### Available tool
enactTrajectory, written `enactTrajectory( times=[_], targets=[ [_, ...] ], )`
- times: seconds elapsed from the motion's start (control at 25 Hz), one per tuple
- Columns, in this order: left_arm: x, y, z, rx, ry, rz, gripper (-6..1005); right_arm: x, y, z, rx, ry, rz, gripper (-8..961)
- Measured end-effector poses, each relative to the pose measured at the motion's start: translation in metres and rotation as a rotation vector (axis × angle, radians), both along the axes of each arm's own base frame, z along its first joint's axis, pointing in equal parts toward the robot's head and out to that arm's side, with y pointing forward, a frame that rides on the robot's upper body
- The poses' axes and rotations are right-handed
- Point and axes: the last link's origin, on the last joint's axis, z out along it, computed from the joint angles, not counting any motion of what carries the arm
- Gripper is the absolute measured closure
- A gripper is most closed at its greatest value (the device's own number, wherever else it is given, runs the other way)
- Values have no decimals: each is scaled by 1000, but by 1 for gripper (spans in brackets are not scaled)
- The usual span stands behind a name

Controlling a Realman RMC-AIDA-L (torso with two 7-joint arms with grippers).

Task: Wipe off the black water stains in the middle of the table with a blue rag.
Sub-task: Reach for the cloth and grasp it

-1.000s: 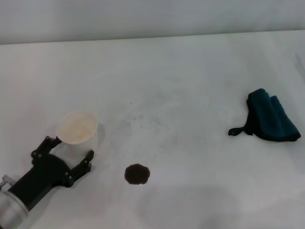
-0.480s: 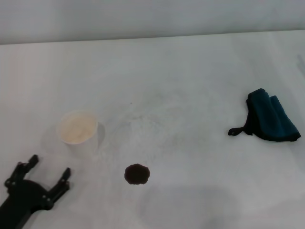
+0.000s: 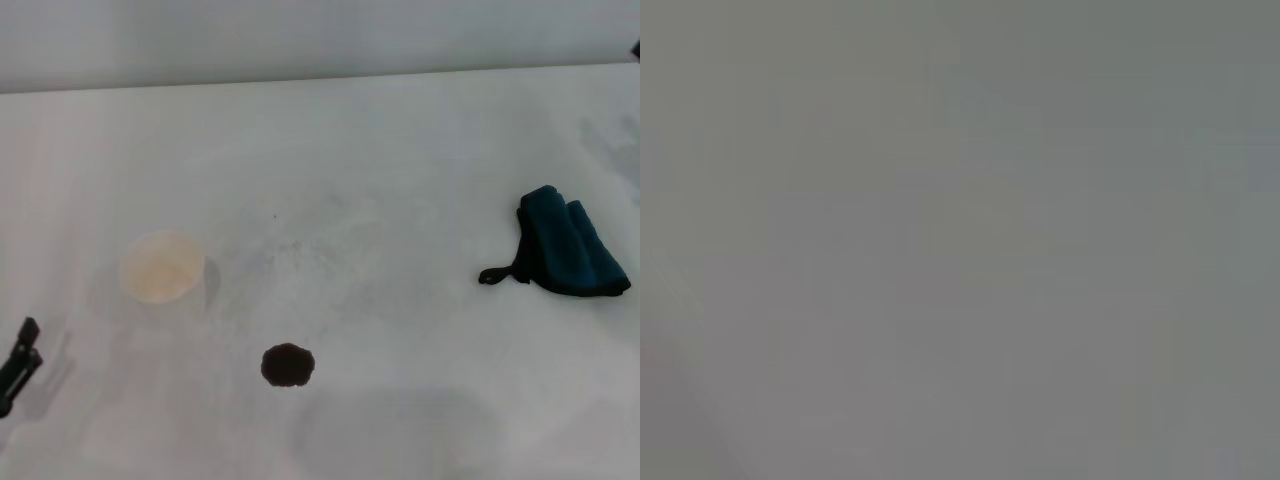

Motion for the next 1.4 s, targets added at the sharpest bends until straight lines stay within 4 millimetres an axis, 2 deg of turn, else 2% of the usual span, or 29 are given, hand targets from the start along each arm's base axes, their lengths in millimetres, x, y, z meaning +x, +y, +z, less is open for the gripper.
enactTrajectory(
  times=[0.24,0.44,0.6,0.76,0.88,1.12,1.24,1.4],
  targets=[
    [-1,10,10,54,3,4,106,-25,20,22,-295,15,-46,132],
    [2,20,15,91,-2,-6,107,-55,36,40,-548,-131,-166,131],
    [3,27,20,129,0,-7,108,-85,37,45,-665,-279,-246,131],
    [4,31,24,154,29,-19,107,-111,35,34,-749,-400,-326,132],
    [5,36,27,178,63,-31,107,-124,31,13,-832,-500,-408,135],
    [7,43,30,195,76,-39,107,-140,30,-27,-900,-638,-499,143],
    [7,45,32,208,78,-36,107,-144,33,-37,-904,-655,-509,147],
    [8,47,34,216,78,-41,107,-139,39,-46,-920,-652,-530,149]
  ],
)
